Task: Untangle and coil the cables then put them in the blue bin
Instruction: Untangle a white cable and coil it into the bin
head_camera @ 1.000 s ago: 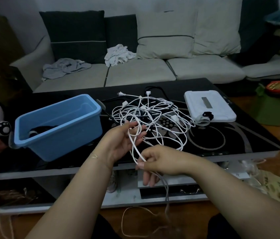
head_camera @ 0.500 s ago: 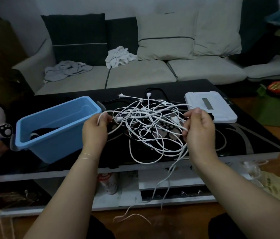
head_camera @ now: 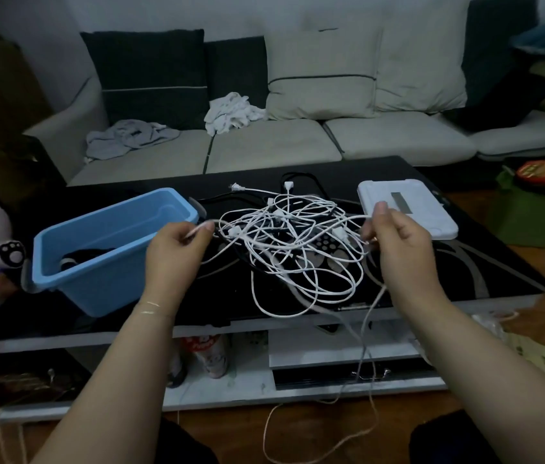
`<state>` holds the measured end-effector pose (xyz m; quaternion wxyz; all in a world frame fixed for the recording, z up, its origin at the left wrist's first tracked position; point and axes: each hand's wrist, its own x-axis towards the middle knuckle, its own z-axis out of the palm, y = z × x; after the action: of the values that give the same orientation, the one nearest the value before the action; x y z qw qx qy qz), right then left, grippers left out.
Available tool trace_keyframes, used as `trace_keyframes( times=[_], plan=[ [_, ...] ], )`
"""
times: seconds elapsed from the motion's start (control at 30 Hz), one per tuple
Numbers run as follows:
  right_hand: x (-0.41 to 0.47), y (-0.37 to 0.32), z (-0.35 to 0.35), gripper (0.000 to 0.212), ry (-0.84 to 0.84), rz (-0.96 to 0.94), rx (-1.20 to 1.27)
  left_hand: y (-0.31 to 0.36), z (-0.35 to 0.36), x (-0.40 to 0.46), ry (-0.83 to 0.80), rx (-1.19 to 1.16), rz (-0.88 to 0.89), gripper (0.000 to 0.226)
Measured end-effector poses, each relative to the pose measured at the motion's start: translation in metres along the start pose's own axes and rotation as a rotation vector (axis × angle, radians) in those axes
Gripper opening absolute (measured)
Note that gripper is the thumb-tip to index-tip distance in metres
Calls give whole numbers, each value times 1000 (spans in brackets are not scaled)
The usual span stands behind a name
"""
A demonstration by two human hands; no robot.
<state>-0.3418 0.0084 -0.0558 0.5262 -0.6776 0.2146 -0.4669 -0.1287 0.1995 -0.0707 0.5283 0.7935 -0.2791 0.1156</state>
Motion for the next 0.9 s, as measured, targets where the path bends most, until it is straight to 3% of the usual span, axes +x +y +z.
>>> trace_keyframes(
  times=[0.1, 0.17, 0.27, 0.3, 0.37, 0.47, 0.53, 0.63, 0.73, 0.83, 0.9],
  plan=[
    [-14, -8, 2, 35, -339, -137, -36, 2, 6, -7, -66, 479, 153, 22],
    [-27, -8, 6, 31, -524, -147, -111, 11, 11, -14, -113, 648, 269, 26],
    [-39, -10, 12, 25, -643, -96, -55, 37, 18, -29, -205, 406, 366, 26],
    [-39, -12, 13, 26, -623, -80, -36, 46, 20, -36, -293, 216, 377, 23],
    [-35, -13, 16, 30, -500, -68, -67, 62, 21, -50, -565, -111, 327, 43],
    [-23, -13, 16, 30, -283, -1, -37, 73, 25, -58, -760, -207, 181, 56],
    [-18, -14, 13, 31, -165, 6, 103, 67, 27, -55, -698, -99, 185, 53],
    [-7, -22, 0, 31, 43, 6, 397, 48, 27, -38, -592, 279, 220, 42],
    [5, -23, -15, 28, 225, 33, 527, 29, 25, -25, -524, 512, 286, 32],
    [12, -18, -19, 26, 265, 152, 422, 26, 28, -23, -364, 474, 341, 25],
    [14, -12, -18, 24, 187, 228, 147, 33, 27, -26, -298, 301, 354, 25]
  ],
)
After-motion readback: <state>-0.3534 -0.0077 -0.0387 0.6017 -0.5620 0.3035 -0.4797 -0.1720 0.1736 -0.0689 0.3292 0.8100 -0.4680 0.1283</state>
